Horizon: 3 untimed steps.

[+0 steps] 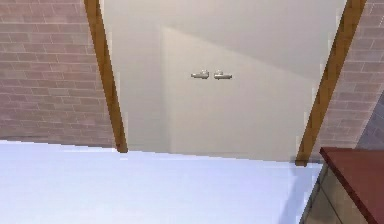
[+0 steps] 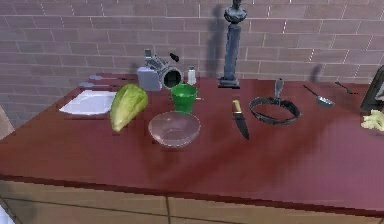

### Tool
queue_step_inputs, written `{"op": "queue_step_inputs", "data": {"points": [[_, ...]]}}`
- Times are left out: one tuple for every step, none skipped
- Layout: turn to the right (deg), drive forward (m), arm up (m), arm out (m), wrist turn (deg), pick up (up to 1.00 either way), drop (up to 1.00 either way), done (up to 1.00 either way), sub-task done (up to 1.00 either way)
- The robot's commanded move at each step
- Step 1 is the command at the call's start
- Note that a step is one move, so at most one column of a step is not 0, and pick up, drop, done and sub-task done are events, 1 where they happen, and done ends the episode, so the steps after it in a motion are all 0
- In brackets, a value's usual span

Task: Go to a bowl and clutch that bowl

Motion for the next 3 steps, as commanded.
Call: {"op": "queue_step_inputs", "data": {"points": [[0.0, 0.00, 0.38, 0.00, 0.0, 0.00, 0.00, 0.00, 0.00], [0.0, 0.00, 0.00, 0.24, 0.0, 0.00, 0.00, 0.00, 0.00], [0.0, 0.00, 0.00, 0.00, 45.0, 0.00, 0.00, 0.00, 0.00]]}}
